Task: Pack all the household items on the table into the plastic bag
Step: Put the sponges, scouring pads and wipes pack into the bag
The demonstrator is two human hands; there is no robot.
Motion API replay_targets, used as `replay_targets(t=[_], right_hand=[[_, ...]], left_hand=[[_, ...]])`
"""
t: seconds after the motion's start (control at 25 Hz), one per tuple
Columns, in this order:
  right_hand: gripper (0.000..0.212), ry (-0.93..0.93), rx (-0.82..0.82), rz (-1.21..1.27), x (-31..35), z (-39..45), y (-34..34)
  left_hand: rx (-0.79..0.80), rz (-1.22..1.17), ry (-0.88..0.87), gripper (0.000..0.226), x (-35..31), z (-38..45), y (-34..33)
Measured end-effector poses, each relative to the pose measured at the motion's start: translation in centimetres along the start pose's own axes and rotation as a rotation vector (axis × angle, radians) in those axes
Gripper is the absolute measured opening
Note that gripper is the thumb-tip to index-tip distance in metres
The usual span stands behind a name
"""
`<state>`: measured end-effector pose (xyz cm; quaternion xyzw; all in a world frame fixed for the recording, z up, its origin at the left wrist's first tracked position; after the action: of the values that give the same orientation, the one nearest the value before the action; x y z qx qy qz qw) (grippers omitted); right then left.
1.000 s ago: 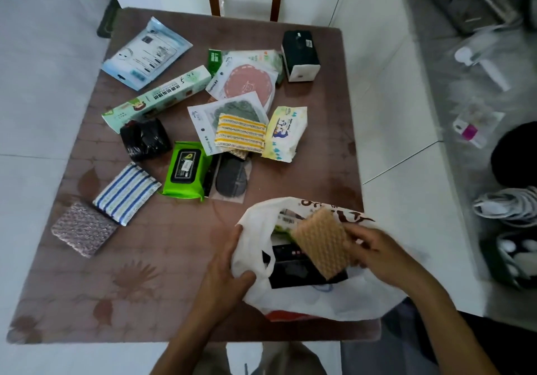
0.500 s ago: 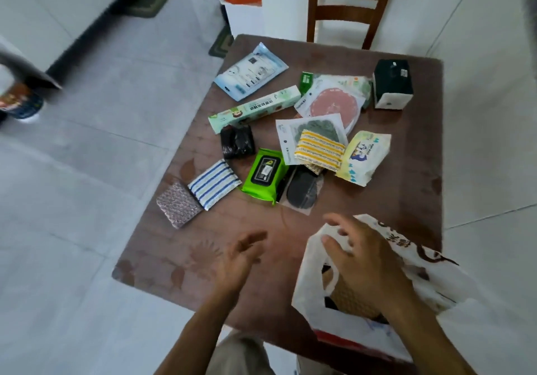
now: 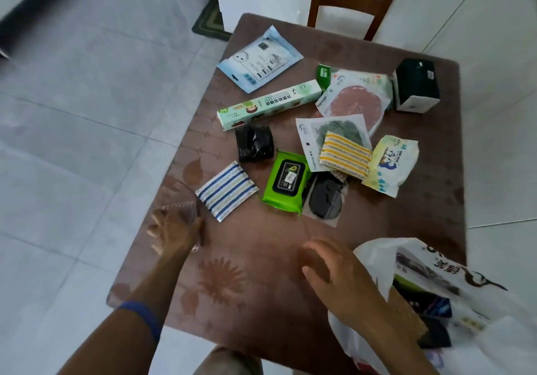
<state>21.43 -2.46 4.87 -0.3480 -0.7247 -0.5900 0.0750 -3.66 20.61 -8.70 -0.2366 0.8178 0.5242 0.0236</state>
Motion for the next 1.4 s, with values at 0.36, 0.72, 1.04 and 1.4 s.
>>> replay_targets(t=[0.36, 0.72, 1.04, 1.4], right_hand=[[0.034, -0.028, -0.056, 0.015, 1.5, 0.4, -1.0], [0.029, -0.159, -0.050, 0.276, 1.1, -2.5, -1.0], [0.038, -0.172, -0.200, 1.060, -0.7, -2.5, 6.8], [0.021, -0.453, -0.872, 1.057, -17.8, -15.1, 13.9]], left_hand=[[0.092, -0.198, -0.545, 0.112, -7.9, 0.9, 0.4], [0.481, -0.752, -0.136, 0.035, -5.6, -4.3, -2.4], [0.848, -1.014, -0.588, 0.033, -12.7, -22.1, 4.5], [0.714, -0.481, -1.009, 0.034, -20.6, -36.6, -4.6]])
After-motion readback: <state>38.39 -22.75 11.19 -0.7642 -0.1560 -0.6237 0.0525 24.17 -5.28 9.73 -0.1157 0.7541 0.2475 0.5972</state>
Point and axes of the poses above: each hand's wrist, its own z-axis towards the middle knuckle, its own y-axis out of the back of the hand, x = y × z, the point moved 4 cm from there along z, towards the middle knuckle, and after that the axes turned 3 degrees about -z, right-handed, at the moved point
